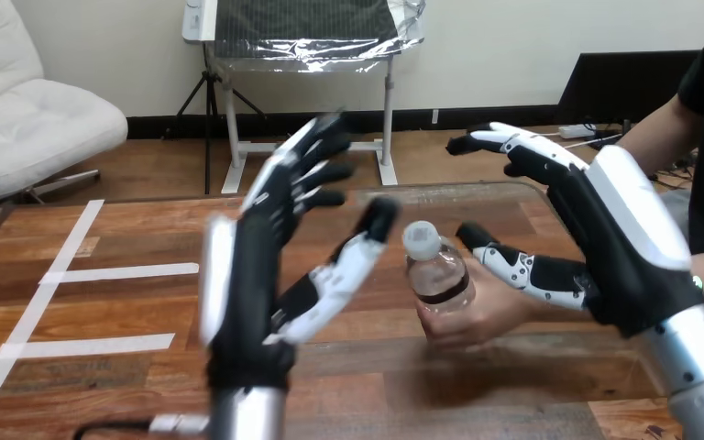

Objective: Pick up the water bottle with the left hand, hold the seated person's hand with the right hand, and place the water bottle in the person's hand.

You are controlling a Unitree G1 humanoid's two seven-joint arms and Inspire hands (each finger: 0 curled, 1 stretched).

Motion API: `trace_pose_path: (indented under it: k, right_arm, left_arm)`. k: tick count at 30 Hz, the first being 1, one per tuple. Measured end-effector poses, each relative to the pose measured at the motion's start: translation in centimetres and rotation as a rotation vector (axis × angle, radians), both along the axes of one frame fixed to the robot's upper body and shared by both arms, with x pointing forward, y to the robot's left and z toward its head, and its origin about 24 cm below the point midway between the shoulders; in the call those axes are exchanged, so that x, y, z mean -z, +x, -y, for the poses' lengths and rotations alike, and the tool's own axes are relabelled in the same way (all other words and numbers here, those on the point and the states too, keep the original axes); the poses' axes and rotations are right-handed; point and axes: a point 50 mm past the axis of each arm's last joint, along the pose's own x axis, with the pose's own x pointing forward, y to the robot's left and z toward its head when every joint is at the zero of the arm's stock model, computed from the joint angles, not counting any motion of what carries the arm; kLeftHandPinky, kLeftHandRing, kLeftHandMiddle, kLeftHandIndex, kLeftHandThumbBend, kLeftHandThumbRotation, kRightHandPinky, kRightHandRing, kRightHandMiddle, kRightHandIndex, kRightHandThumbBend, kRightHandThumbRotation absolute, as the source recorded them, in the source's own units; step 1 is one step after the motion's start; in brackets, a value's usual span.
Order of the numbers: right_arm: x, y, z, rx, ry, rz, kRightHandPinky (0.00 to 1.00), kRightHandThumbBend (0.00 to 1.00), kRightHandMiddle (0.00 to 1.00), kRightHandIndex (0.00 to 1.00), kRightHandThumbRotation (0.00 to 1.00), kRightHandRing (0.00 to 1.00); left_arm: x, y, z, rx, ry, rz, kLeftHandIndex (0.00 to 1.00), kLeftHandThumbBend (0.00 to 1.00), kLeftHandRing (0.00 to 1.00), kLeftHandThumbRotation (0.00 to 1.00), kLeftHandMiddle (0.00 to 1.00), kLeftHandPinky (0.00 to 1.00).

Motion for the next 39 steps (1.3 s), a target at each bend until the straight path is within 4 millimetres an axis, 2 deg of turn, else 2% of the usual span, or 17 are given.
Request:
trace_pose_path:
  k: [12,21,39]
  right_arm:
    - [1.3,-0.8,-0.5,0.024,0.140,-0.006,0.81,0.20,0.91,0.83,0.19,0.90]
    - [2.1,-1.3,-0.5,0.025,0.224,-0.047,0.86,0.20,0.92,0.85,0.07,0.92]
    - [2.9,-1.7,-0.4,0.018,0.234,-0.070,0.87,0.20,0.92,0.84,0.00,0.92]
  left_arm:
    - [0.1,-1.1,-1.5,-0.031,-0.029,0.048,0.76,0.43,0.67,0.23,0.73,0.59]
    - [-0.2,-1.5,-1.9,-0.057,-0.031,0.081,0.73,0.43,0.65,0.19,0.71,0.57]
    - [0.5,-2.8,-2.5,-0.091,0.020,0.053,0.72,0.43,0.64,0.18,0.71,0.56]
